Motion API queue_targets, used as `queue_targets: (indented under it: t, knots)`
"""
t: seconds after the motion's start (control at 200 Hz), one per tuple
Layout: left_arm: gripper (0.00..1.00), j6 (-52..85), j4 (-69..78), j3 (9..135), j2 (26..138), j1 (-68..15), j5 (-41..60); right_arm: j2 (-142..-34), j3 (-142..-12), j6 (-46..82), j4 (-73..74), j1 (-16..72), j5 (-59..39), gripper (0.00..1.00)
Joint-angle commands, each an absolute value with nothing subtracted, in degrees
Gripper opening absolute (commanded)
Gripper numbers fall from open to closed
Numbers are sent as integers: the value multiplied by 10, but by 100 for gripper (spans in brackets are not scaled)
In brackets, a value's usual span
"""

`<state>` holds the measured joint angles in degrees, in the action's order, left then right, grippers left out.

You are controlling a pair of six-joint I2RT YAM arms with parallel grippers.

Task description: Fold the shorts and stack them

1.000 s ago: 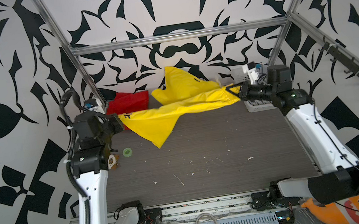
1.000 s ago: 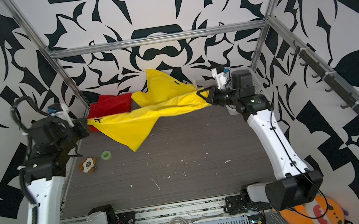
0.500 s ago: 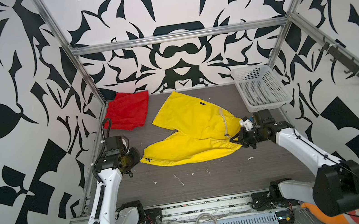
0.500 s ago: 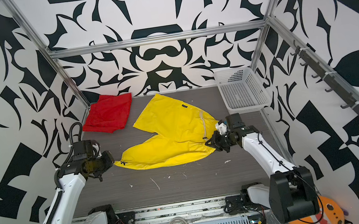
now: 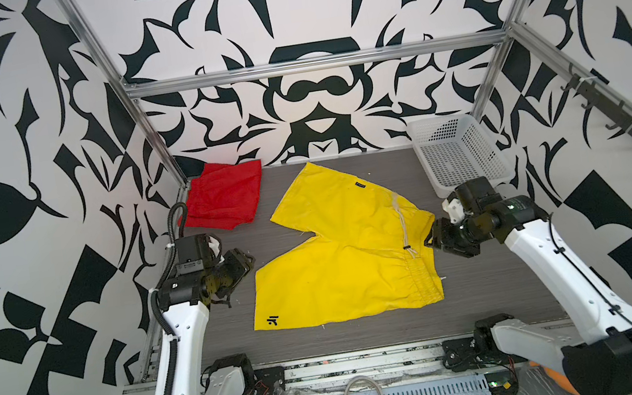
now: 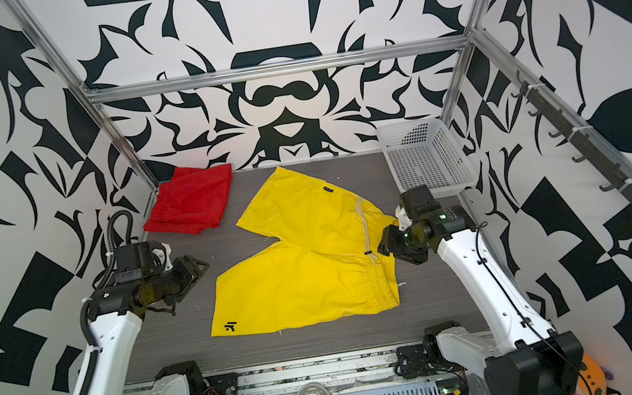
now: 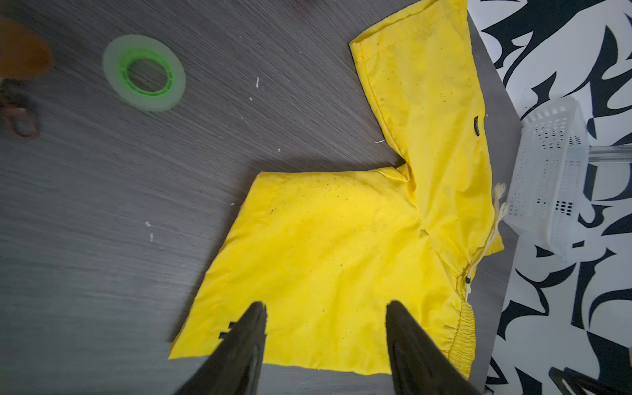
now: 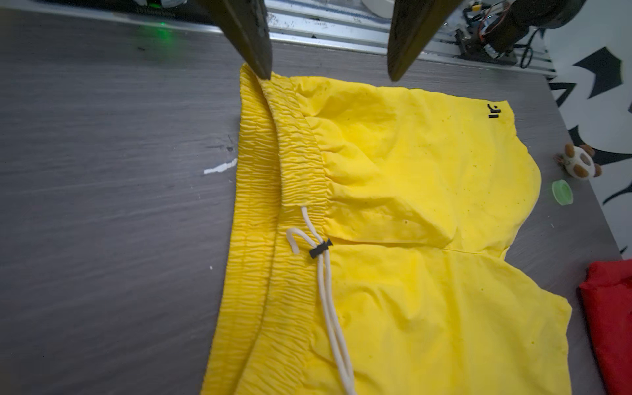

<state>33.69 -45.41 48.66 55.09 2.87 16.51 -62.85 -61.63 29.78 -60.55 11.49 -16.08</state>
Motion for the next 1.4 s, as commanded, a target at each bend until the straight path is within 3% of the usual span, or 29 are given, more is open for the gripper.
queue_targets:
  t: [0.0,0.165,0.565,0.75,0.92,1.08,1.29,1.395]
  knots:
    - [63,360,-401,451,605,28,194,-644,-595,319,-540,173,-163,57]
    - [72,379,-297,429,682,29,189,-688,-491,372,-359,200,-244,56]
    - [78,355,-222,479,881,30,196,-777,-379,363,-351,162,-142,56]
    - [78,354,-200,502,930,27,225,-790,-409,329,-395,160,-88,57]
    - [75,345,-194,510,954,18,275,-779,-480,302,-426,164,-96,57]
    - [77,347,-194,484,946,-2,307,-766,-557,298,-439,214,-91,58]
    - [76,346,-192,447,927,-18,336,-808,-585,345,-321,318,-123,58]
    - [67,350,-184,439,915,-28,351,-864,-589,375,-249,350,-135,58]
